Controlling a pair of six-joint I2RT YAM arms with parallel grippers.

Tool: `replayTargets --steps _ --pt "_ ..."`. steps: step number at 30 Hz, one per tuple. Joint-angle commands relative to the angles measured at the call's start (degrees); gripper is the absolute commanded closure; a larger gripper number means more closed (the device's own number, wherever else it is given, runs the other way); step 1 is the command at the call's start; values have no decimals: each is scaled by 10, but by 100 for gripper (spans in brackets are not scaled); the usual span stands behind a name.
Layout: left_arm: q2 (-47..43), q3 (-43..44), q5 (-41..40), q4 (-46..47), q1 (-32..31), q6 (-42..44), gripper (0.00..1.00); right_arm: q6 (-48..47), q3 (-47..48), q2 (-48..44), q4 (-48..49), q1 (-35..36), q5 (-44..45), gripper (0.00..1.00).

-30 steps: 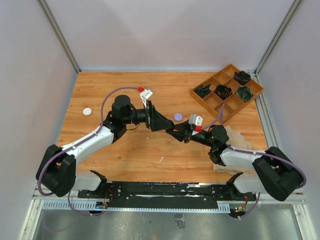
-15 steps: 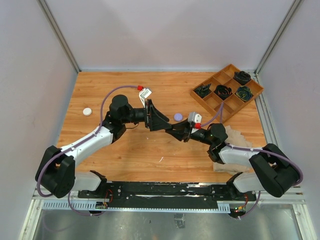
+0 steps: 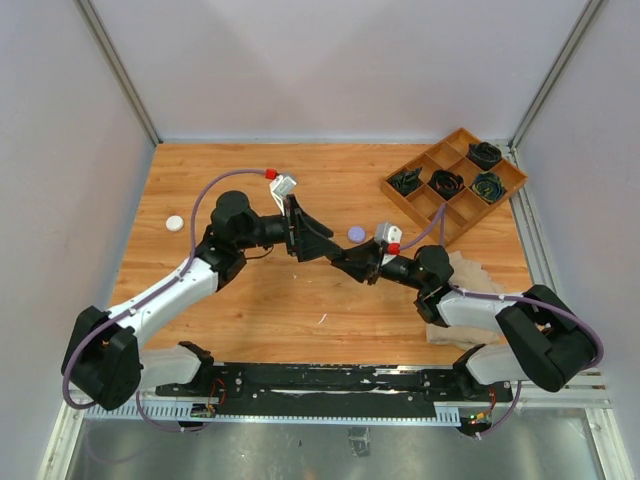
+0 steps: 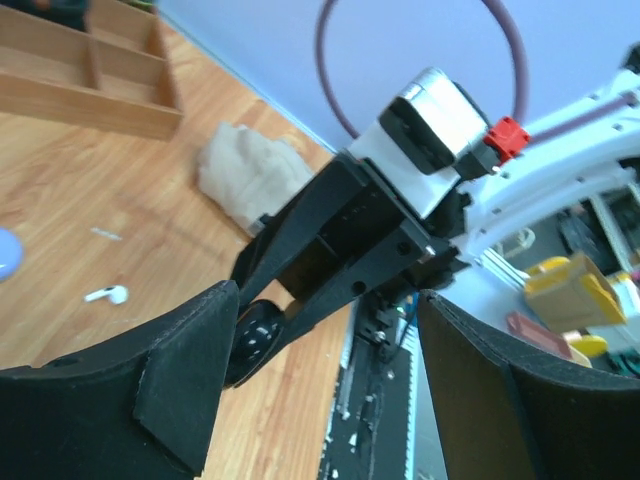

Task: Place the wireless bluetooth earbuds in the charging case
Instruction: Close the charging case, then place the charging case at the center of the board.

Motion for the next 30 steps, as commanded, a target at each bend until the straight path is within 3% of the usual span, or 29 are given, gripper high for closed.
replayTargets --steps 1,8,17,24,30 --pt "-43 4 -143 -110 3 79 22 20 17 -11 -30 -28 22 89" --pt "-104 -32 -398 -203 3 113 15 27 37 -33 -171 -64 82 91" --pt "-161 -121 -585 -206 3 95 5 46 81 -37 -347 -121 135 90" --pt "-182 -179 -682 -185 3 84 1 90 143 2 -484 -174 172 89" --pt "-157 -186 -687 -175 3 87 1 131 222 80 -578 -192 151 86"
